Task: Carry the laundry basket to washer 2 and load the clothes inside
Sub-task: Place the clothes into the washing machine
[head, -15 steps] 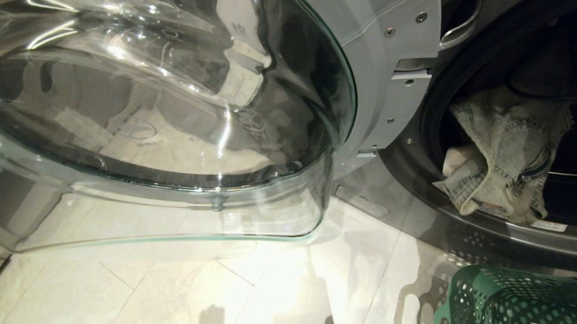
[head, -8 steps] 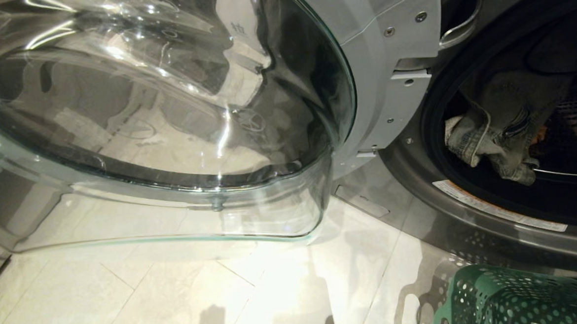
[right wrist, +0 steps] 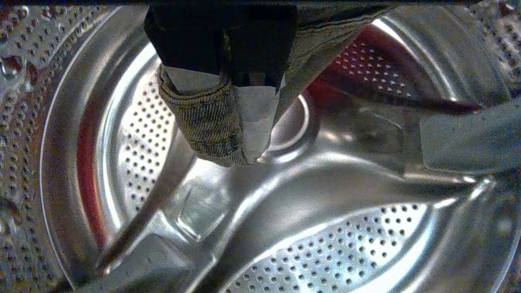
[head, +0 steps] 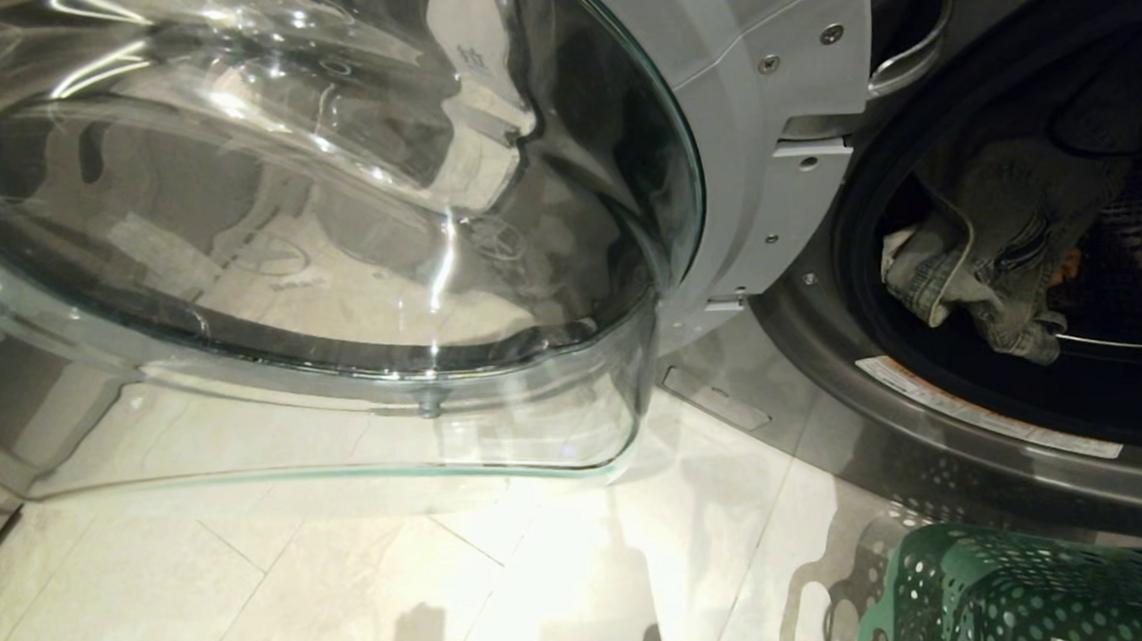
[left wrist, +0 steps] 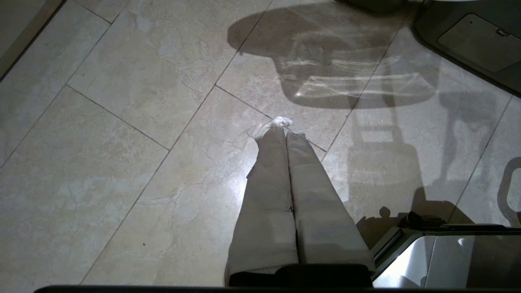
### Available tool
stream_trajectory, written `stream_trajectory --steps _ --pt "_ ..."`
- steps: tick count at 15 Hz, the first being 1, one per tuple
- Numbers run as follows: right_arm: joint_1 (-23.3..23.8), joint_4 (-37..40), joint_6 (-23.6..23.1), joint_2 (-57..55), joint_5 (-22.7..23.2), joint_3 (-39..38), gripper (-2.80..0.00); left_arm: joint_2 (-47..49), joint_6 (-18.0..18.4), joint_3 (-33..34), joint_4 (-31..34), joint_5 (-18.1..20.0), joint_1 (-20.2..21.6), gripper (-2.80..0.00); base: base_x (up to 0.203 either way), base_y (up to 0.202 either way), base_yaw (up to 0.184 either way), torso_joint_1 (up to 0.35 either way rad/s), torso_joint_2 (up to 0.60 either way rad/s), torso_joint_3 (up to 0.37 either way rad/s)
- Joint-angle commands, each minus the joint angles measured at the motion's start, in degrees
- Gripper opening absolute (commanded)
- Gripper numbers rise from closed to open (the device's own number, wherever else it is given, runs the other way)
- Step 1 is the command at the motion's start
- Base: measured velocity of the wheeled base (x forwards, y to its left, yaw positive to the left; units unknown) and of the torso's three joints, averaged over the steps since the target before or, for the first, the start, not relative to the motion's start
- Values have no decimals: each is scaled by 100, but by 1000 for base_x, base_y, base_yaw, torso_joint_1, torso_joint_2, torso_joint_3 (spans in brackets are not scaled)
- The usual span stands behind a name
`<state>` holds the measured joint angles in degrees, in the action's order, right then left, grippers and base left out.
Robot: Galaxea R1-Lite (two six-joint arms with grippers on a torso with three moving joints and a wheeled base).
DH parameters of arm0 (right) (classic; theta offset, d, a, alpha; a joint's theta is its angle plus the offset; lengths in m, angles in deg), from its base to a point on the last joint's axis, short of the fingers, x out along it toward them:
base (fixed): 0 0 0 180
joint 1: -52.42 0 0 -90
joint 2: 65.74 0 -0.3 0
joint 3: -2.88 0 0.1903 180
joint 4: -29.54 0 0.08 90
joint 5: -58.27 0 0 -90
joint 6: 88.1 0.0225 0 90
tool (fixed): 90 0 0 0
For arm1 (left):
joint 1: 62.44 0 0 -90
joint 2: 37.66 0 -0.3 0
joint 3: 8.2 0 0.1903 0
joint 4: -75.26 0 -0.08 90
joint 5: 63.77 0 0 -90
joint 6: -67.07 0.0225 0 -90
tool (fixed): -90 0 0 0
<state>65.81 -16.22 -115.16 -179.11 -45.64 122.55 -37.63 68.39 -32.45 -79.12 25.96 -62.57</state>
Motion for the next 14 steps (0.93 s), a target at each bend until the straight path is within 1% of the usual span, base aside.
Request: stream_trajectory --steps 1,6,11,12,13,14 --pt "4 -40 -9 -1 2 -33 -280 -2 0 0 3 -8 -4 -280 0 0 0 0 0 0" --pt "-4 -31 8 -1 3 -190 -280 -2 0 0 3 -3 3 -280 0 0 0 0 0 0" --pt "5 -58 -33 -18 122 -311 -280 -2 0 0 3 0 -4 -280 0 0 0 0 0 0" --pt "23 -42 -31 -18 121 -388 -145 -2 0 0 3 -8 -4 -280 0 0 0 0 0 0" --pt "32 -39 9 -18 117 -402 0 -2 0 0 3 -8 -4 -280 0 0 0 0 0 0" --pt "31 -32 29 -18 116 -432 0 -2 0 0 3 0 -3 -280 0 0 0 0 0 0"
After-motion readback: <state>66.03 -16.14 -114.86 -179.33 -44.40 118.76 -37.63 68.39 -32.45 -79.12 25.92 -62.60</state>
